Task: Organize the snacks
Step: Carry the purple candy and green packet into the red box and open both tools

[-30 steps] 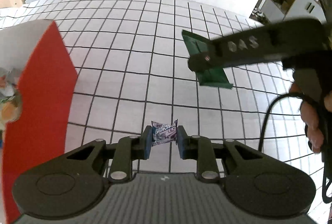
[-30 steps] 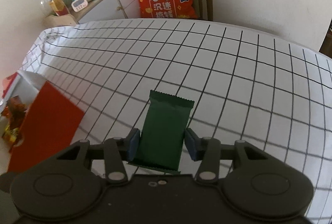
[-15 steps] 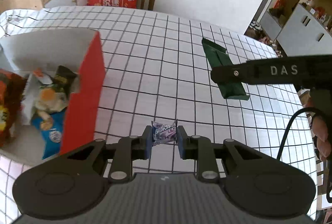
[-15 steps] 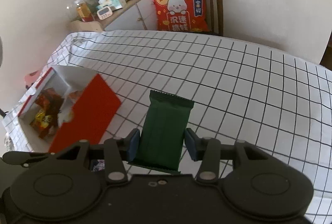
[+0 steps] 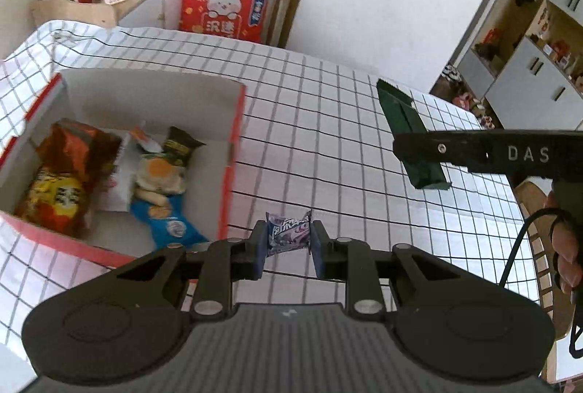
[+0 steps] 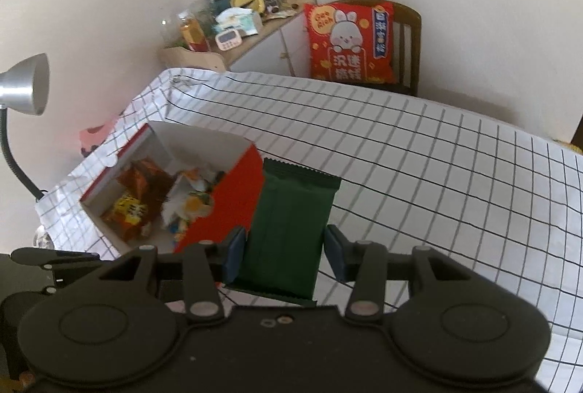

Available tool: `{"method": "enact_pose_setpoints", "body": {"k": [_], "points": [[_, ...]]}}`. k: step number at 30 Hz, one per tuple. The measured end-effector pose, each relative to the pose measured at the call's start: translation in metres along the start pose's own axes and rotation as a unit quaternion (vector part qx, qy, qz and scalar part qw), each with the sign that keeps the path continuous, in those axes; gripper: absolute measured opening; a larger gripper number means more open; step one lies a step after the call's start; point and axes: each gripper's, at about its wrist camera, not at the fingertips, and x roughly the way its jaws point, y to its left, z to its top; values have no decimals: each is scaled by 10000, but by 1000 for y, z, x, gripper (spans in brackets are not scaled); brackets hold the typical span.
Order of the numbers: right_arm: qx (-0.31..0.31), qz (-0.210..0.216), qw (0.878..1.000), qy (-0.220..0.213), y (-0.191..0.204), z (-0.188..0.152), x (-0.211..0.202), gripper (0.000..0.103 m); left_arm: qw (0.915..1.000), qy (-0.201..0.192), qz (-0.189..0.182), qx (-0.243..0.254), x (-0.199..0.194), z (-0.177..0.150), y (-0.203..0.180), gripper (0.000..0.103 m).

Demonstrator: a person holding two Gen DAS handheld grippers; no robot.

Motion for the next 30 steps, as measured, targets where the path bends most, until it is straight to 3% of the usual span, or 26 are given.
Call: {"method": "enact_pose_setpoints", "body": {"k": [15, 30], "points": [[-192, 181, 9996, -35, 78, 8, 19, 45, 9981, -385, 438, -201, -37, 20, 84, 24], [-121, -4, 9997, 196, 126, 21, 101, 46, 9936, -210, 1095, -172, -1, 48, 172, 24]]}}
